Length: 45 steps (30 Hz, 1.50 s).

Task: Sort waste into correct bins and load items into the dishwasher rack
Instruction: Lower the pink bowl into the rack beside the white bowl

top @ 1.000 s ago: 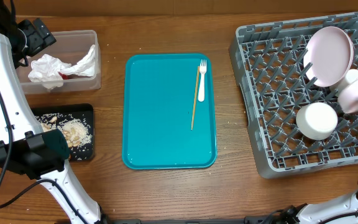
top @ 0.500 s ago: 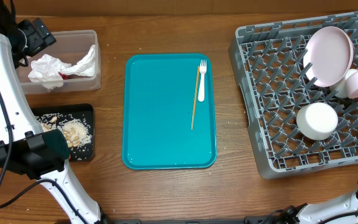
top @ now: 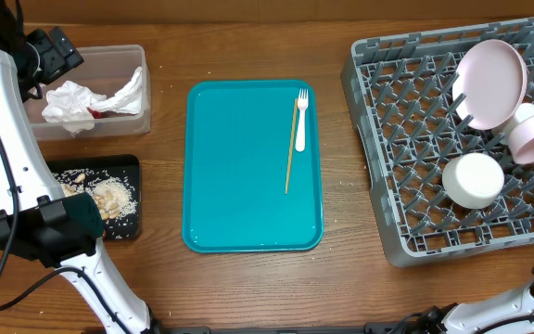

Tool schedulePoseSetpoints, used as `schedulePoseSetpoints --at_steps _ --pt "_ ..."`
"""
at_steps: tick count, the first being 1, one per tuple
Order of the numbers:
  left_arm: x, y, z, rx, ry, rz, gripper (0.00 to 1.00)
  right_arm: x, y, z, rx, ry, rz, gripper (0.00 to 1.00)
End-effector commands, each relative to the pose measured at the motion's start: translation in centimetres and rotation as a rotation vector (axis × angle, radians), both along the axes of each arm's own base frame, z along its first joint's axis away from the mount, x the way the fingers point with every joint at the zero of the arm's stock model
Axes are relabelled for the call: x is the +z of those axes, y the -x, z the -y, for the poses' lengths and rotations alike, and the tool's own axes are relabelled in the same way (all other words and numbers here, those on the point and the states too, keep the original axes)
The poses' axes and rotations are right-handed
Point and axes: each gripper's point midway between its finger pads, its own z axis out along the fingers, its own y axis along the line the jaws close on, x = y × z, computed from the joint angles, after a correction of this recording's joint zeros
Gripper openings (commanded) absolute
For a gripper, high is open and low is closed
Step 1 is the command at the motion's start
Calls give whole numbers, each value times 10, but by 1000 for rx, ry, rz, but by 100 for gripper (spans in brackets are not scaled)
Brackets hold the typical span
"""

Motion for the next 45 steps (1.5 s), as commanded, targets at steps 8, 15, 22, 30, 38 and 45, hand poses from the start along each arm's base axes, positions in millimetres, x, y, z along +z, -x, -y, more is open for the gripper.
schedulePoseSetpoints --at_steps 8,15,22,30,38,45 --pt "15 6 3 13 -13 29 100 -5 -7 -13 116 111 83 4" --pt "15 6 3 13 -13 29 100 -20 -10 -16 116 129 8 4" --pt "15 6 3 13 -13 29 100 9 -10 -9 90 169 6 4" --pt "15 6 3 13 -13 29 100 24 -8 -24 180 207 118 4" --pt "15 6 3 13 -13 29 100 11 -8 -25 234 273 130 4" --pt "15 6 3 13 -13 29 100 -3 -4 -9 135 257 -41 10"
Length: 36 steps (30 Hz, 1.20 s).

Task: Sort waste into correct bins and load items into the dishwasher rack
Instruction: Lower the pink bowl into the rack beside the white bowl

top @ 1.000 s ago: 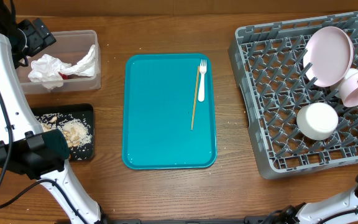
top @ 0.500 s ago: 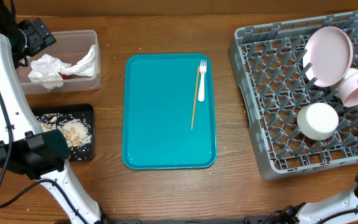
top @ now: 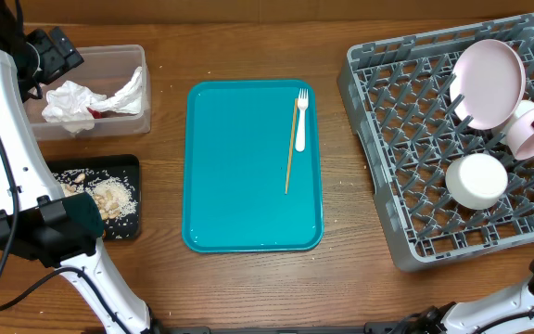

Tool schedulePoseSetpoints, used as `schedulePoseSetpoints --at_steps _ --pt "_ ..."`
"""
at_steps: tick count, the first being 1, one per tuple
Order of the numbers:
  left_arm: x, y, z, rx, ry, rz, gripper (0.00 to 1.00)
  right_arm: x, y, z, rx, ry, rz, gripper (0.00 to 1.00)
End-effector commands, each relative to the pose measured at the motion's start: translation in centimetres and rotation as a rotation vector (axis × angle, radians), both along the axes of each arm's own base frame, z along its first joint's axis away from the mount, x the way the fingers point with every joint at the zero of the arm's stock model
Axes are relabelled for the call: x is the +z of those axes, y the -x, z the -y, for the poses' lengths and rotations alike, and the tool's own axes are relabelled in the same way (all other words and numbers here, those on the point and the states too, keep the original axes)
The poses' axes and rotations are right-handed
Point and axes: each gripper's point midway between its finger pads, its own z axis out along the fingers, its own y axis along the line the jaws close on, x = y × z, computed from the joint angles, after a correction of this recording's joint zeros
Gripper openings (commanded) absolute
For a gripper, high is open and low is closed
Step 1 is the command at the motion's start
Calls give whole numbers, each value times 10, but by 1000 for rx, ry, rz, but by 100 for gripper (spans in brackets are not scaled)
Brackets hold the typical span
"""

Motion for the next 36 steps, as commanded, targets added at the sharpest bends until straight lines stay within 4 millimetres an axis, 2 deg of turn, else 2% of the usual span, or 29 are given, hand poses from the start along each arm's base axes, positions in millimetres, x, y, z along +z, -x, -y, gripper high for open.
schedulePoseSetpoints --at_steps 1,3,8,14,17,21,23,24,30,34,36 --pt "15 6 3 13 -13 29 100 4 2 15 -101 51 -112 15" --pt "15 6 3 13 -13 29 100 10 8 21 -168 66 -172 23" --pt "15 6 3 13 -13 29 100 26 27 22 -266 73 -288 22" --pt "15 6 3 13 -13 29 100 22 44 12 -275 43 -385 19" --pt "15 6 3 13 -13 29 100 20 47 2 -257 24 -420 31" --pt "15 6 3 13 -13 29 100 1 42 -8 -272 180 -568 39" --pt "15 6 3 13 -13 29 100 -2 33 -14 -280 248 -596 43" --pt "15 6 3 13 -13 29 100 -5 24 -20 -290 336 -624 46" --pt "15 6 3 13 -13 29 100 0 -1 -25 -422 705 -678 56" --pt "15 6 3 13 -13 29 100 -13 1 -26 -404 748 -732 57" --pt "15 6 3 13 -13 29 100 -20 3 -20 -411 765 -762 58"
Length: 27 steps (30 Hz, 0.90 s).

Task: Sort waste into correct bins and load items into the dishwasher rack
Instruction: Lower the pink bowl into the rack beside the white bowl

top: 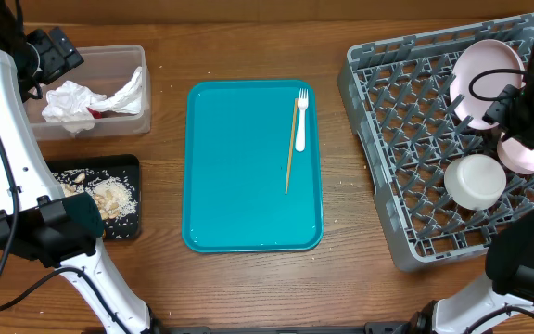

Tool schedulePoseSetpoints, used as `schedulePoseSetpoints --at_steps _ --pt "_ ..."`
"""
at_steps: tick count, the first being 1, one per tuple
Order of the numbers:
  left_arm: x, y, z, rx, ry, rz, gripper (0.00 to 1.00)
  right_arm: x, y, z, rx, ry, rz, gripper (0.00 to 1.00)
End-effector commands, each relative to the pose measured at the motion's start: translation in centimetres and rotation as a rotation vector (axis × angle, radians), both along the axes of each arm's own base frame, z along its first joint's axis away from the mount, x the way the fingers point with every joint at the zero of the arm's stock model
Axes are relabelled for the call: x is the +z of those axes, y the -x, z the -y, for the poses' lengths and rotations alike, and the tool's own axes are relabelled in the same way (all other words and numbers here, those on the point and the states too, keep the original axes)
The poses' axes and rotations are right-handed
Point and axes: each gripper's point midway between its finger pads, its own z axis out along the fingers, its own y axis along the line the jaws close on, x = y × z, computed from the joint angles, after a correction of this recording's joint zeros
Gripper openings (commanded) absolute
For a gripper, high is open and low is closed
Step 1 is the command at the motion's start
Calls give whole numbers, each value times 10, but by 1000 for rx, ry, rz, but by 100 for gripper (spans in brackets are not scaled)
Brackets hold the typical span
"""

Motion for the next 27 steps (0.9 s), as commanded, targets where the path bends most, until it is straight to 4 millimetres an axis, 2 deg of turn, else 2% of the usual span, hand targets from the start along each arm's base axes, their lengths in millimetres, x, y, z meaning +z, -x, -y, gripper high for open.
schedulePoseSetpoints --at_steps 1,9,10,11,12,13,16,18,19,20,23,25,27 --pt "15 6 3 13 -12 29 100 -5 3 19 -51 68 -38 57" --pt "15 6 3 13 -13 29 100 -43 3 17 -43 30 -137 56" --pt "15 6 3 13 -13 29 100 -43 3 17 -43 30 -137 52" --pt "15 6 3 13 -13 29 100 -42 3 17 -43 30 -136 42" --pt "15 6 3 13 -13 29 100 -42 3 16 -42 28 -135 24" --pt "15 6 3 13 -13 29 100 -43 2 14 -39 14 -132 15" --pt "15 6 3 13 -13 29 100 -39 -1 5 -27 -41 -113 4" --pt "15 6 3 13 -12 29 100 -28 -3 1 -23 -63 -88 4" --pt "15 6 3 13 -13 29 100 -16 -4 -3 -19 -84 -60 4" --pt "15 6 3 13 -13 29 100 -3 -6 -6 -16 -107 -26 4" --pt "15 6 3 13 -13 29 100 55 -5 -15 -11 -214 165 4" --pt "15 6 3 13 -13 29 100 84 5 -14 1 -288 279 4" --pt "15 6 3 13 -12 29 100 100 8 -19 112 -418 380 4"
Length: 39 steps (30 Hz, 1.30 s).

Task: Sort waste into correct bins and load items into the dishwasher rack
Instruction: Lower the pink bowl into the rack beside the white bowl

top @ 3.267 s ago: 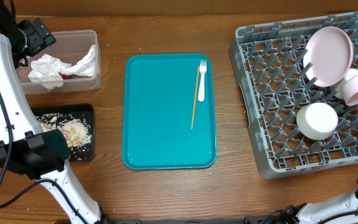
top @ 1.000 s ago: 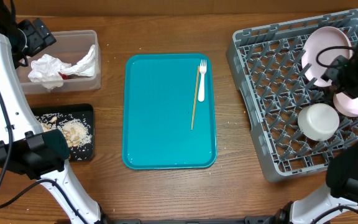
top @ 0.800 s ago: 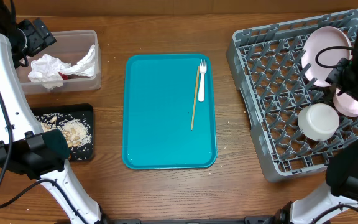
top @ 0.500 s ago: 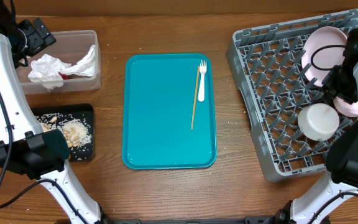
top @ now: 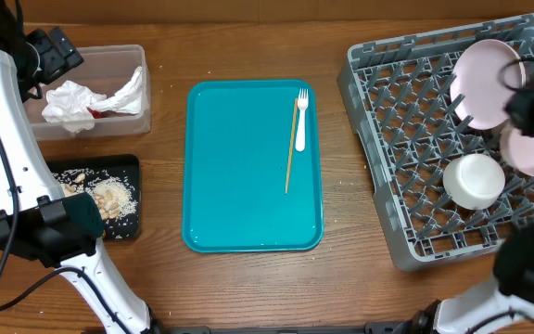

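A white fork [top: 300, 119] and a thin wooden stick [top: 291, 148] lie side by side on the right part of the teal tray [top: 239, 186]. The grey dishwasher rack [top: 401, 139] holds a pink plate [top: 483, 83] on edge, a white bowl [top: 474, 181] and a pink bowl. My right gripper [top: 531, 104] is a dark blur over the rack, just above the pink bowl; its fingers do not show clearly. At the far left, my left gripper [top: 56, 51] hangs by the corner of the clear bin, its jaws unreadable.
The clear bin [top: 139, 88] at the back left holds crumpled white paper [top: 82, 100]. A black tray [top: 126, 167] with food scraps sits in front of it. The left arm's white links run down the left edge. The rack reaches the right edge.
My right arm has shifted a little to the right over the rack and is blurred now. The pink bowl below it sits slightly further right. Tray, fork, stick and left arm are unchanged.
At first my right gripper was barely in view at the right edge by the pink bowl. Then the rack sat slightly shifted. Later the right arm stood over the rack above the pink bowl, and now it is a little further right. The left arm never moved.
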Tool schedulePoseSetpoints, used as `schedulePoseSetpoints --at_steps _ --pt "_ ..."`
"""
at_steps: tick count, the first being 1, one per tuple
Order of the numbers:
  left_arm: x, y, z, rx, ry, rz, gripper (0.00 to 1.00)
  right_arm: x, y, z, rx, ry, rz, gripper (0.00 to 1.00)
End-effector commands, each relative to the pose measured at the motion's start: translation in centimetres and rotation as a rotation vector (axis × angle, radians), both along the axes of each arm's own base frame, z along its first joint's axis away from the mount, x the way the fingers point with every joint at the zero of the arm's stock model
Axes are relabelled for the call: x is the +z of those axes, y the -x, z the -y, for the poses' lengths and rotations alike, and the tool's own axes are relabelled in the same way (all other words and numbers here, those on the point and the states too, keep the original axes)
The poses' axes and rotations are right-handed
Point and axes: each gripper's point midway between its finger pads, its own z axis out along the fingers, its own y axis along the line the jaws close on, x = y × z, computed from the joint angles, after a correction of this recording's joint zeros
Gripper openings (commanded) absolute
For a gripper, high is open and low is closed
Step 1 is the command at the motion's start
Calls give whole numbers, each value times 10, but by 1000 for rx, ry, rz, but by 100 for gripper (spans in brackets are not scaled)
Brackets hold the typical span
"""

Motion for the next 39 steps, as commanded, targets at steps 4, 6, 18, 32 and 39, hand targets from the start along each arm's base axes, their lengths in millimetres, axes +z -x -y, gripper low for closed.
schedulePoseSetpoints --at_steps 4,6,18,32,39 --pt "15 6 3 13 -13 29 100 62 -2 -34 342 -393 489 4" --pt "15 6 3 13 -13 29 100 68 0 -37 415 -491 637 4" --pt "15 6 3 13 -13 29 100 8 1 -2 443 -548 934 4" --pt "15 6 3 13 -13 29 100 -25 -1 14 319 -511 783 4" --pt "15 6 3 13 -13 29 100 -30 1 11 332 -510 785 4"
